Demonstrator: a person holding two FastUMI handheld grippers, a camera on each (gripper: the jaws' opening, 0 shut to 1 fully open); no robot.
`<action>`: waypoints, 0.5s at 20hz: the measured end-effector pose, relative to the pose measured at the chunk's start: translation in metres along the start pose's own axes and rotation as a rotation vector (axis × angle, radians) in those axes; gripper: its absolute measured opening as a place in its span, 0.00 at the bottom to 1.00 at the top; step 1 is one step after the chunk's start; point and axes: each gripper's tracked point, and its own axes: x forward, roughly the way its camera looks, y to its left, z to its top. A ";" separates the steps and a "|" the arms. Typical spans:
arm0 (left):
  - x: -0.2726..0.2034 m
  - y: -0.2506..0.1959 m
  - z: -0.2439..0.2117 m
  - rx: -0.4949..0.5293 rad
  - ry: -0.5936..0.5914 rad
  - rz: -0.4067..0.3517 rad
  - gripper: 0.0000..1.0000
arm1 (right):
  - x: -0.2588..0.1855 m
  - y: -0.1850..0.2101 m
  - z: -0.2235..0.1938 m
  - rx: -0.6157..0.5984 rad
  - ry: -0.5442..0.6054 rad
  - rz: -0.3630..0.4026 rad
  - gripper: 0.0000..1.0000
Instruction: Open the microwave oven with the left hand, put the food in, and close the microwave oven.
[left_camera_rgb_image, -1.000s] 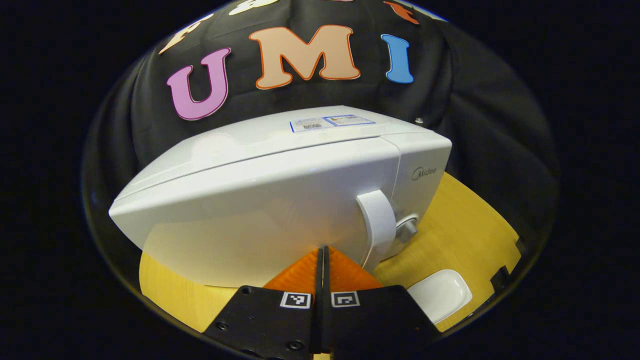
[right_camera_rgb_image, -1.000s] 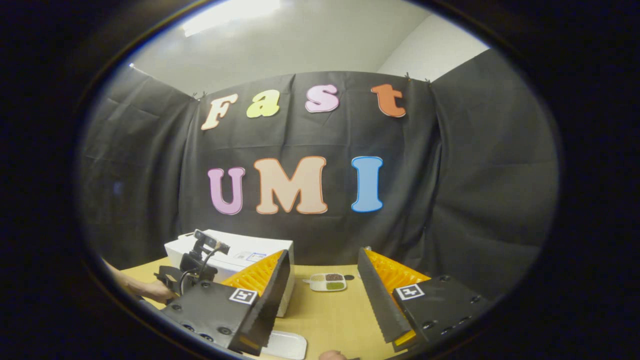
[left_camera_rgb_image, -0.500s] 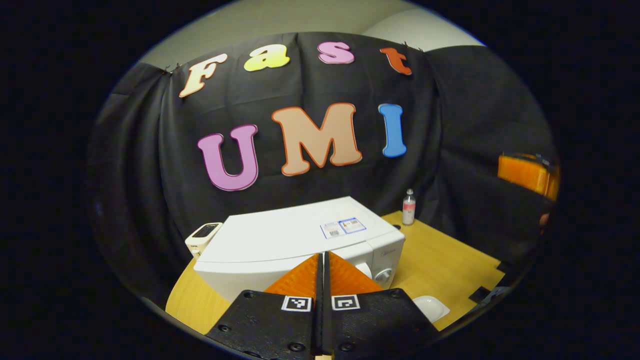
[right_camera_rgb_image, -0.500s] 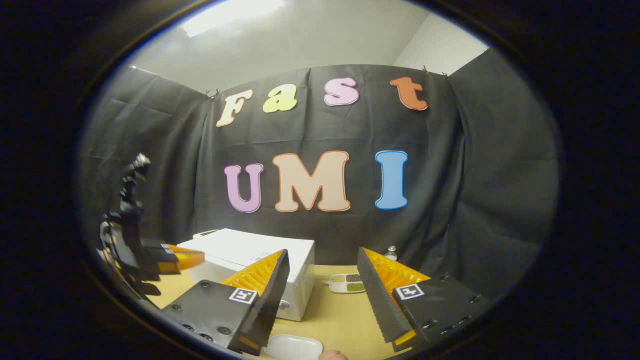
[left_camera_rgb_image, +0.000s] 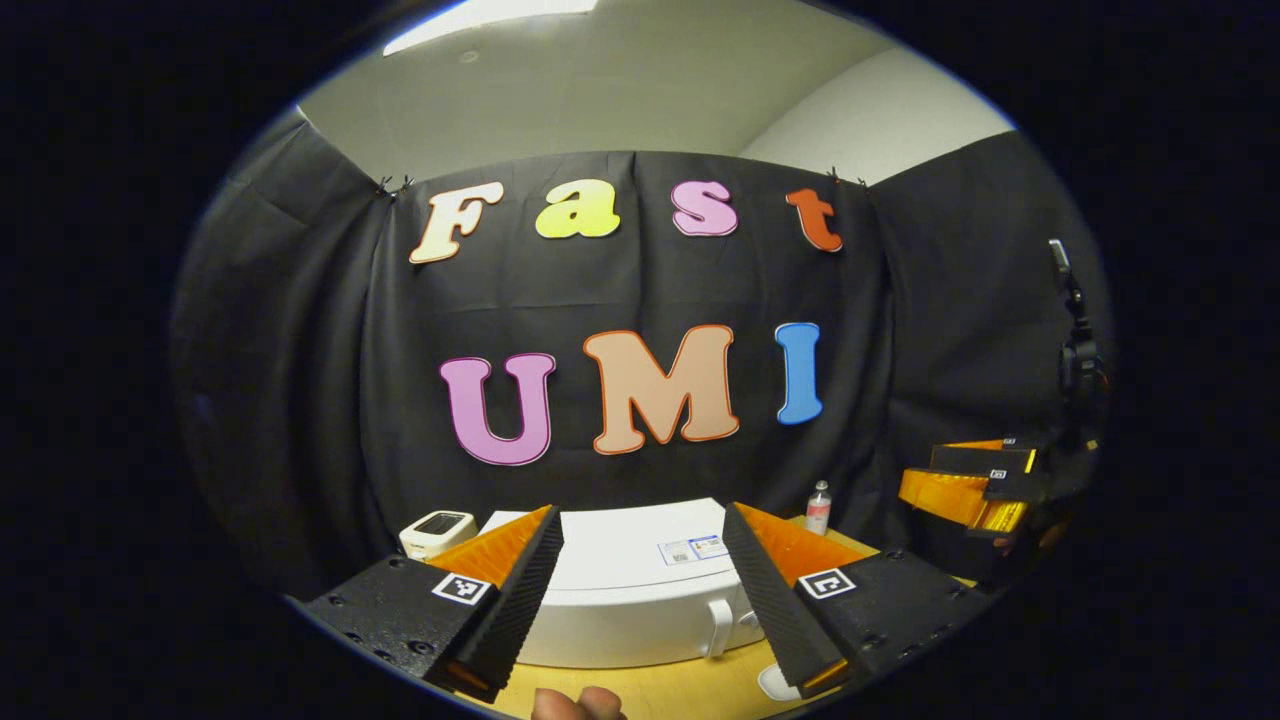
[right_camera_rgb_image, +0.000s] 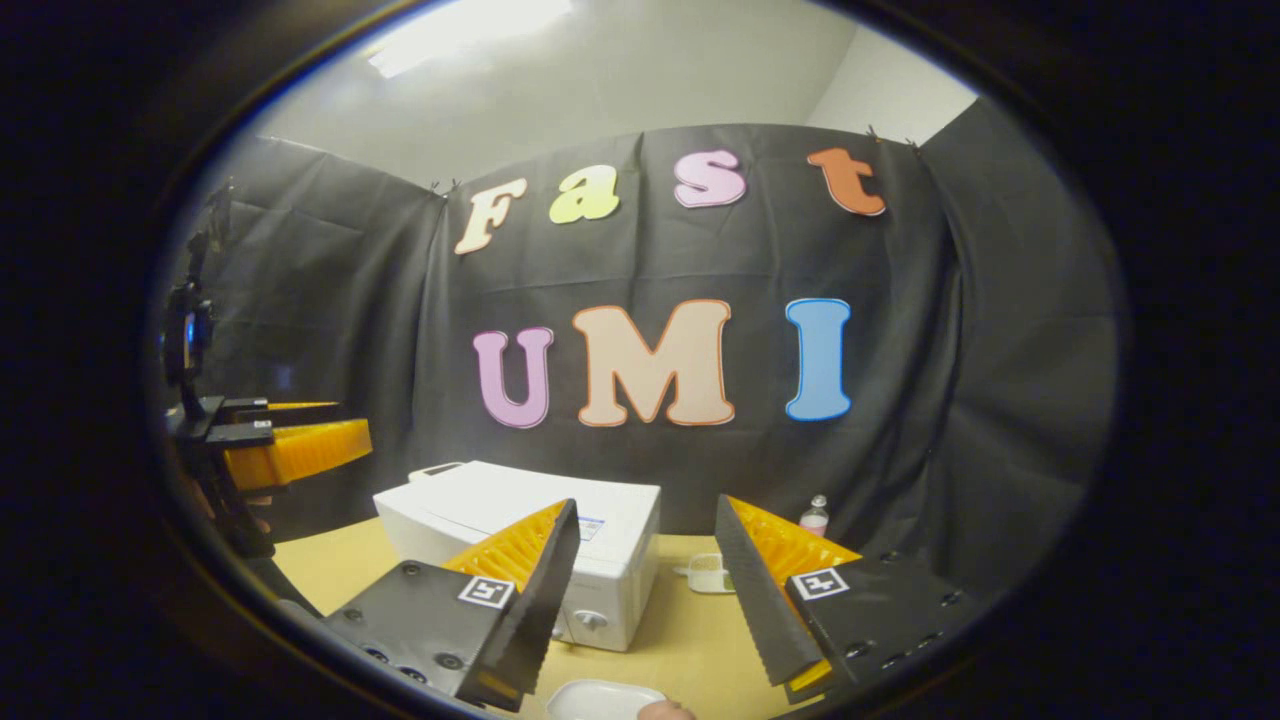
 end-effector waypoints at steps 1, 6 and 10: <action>-0.002 -0.001 -0.003 0.010 0.009 0.007 0.96 | 0.000 0.001 0.000 -0.001 0.001 0.003 0.75; -0.005 -0.014 -0.014 0.010 0.051 -0.031 0.97 | -0.001 0.006 -0.004 -0.009 0.010 0.018 0.75; -0.008 -0.013 -0.014 0.022 0.056 -0.025 0.97 | -0.003 0.007 -0.003 -0.010 0.008 0.020 0.75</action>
